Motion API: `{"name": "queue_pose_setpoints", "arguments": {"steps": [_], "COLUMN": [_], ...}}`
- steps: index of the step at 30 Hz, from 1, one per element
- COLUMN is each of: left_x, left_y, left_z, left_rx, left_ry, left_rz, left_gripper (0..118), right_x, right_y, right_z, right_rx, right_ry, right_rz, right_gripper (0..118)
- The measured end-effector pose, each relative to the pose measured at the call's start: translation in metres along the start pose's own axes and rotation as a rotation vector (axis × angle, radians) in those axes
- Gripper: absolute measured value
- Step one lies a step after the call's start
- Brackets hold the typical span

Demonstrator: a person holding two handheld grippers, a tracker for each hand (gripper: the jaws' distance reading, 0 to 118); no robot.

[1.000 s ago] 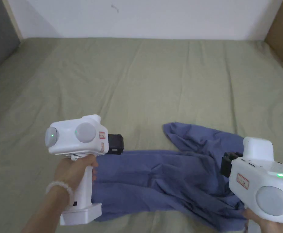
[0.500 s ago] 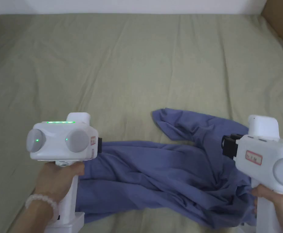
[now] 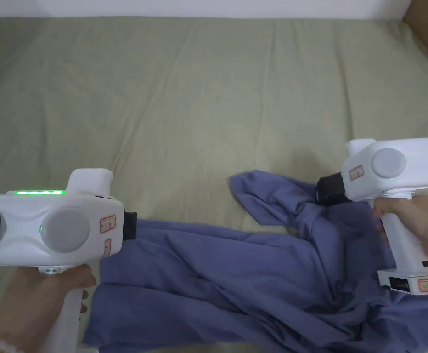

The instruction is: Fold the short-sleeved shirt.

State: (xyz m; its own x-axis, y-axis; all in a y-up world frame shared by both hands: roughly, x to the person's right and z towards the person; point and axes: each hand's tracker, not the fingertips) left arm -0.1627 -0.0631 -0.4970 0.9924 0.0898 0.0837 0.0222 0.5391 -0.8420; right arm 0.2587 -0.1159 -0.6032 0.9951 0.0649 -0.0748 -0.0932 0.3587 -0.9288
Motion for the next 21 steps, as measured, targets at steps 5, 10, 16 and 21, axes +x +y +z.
{"name": "queue_pose_setpoints", "arguments": {"steps": [5, 10, 16, 21], "left_x": [0.001, 0.003, 0.002, 0.001], "left_y": [0.002, 0.004, 0.016, 0.038], "left_z": [0.0, 0.01, 0.043, 0.096], "left_rx": [-0.007, -0.003, 0.036, 0.143], "left_ry": [-0.002, 0.011, 0.013, 0.077], "left_rz": [-0.022, -0.019, -0.011, -0.046], "left_gripper": [7, 7, 7, 7], "right_x": [-0.008, -0.021, -0.003, 0.016], "right_y": [-0.007, -0.012, -0.004, -0.007], "right_z": [0.014, 0.025, 0.087, 0.167], "right_rx": [0.088, 0.108, 0.192, 0.328], "right_ry": [0.058, -0.052, 0.014, 0.018], "right_rz": [0.022, 0.054, -0.089, -0.122], "right_gripper": [55, 4, 4, 4]}}
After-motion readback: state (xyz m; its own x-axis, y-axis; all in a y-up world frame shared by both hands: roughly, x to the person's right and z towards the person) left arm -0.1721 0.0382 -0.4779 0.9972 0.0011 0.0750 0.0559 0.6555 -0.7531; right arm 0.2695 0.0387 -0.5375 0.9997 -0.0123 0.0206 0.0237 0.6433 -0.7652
